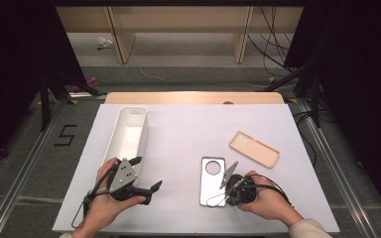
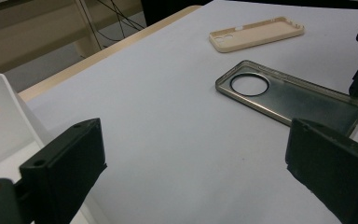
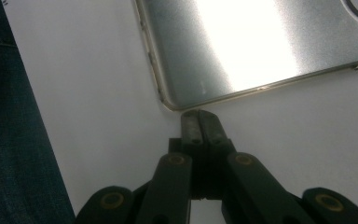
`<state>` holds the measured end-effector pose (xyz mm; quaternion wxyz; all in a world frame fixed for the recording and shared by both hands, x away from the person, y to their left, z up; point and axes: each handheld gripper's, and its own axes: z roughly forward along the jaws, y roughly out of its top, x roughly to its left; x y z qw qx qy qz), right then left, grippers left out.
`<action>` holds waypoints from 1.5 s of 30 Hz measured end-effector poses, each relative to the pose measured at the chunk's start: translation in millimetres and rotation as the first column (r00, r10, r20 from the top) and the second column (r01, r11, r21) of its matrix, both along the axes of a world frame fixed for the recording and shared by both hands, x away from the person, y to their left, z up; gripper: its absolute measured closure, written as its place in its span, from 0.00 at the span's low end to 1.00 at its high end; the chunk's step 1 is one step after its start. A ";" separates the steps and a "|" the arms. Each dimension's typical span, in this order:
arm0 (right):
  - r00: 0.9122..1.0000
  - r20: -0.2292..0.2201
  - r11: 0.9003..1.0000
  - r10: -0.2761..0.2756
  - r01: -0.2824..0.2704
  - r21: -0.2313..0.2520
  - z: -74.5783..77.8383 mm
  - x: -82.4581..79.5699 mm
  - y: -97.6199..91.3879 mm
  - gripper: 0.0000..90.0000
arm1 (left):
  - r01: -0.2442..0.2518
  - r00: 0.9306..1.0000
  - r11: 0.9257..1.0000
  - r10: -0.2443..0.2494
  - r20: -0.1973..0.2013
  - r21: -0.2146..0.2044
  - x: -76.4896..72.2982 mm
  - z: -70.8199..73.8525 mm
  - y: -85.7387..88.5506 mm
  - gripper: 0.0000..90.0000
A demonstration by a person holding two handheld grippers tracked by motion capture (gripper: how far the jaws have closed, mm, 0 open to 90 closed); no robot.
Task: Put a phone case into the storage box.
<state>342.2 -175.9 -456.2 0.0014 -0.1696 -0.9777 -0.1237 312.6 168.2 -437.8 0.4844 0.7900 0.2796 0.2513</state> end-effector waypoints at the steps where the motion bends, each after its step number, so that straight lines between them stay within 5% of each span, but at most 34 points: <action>1: 1.000 0.001 1.000 0.004 -0.004 0.002 -0.2 0.1 0.3 1.00 | 0.003 1.000 1.000 -0.003 0.004 0.003 0.8 -0.4 0.4 0.05; 6: 1.000 0.002 1.000 0.006 -0.006 0.007 1.6 0.3 -0.5 0.97 | -0.002 1.000 1.000 0.002 0.006 0.006 5.9 -2.1 5.1 0.05; 16: 0.993 0.107 0.999 0.048 -0.046 -0.013 19.1 2.0 0.2 0.64 | -0.003 1.000 1.000 0.003 -0.006 0.018 7.7 -4.5 7.3 0.06; 21: 0.990 0.114 0.996 0.082 -0.077 -0.045 21.4 1.9 13.1 0.48 | -0.004 1.000 1.000 0.004 -0.008 0.020 7.8 -5.0 7.5 0.06; 29: 0.982 0.107 0.985 0.152 -0.142 -0.101 18.9 2.0 33.7 0.42 | -0.001 1.000 1.000 0.001 -0.010 0.020 7.5 -5.1 6.9 0.06; 45: 0.972 0.066 0.958 0.227 -0.211 -0.192 11.4 2.4 57.9 0.48 | 0.003 1.000 1.000 -0.003 -0.012 0.015 7.8 -5.4 6.6 0.07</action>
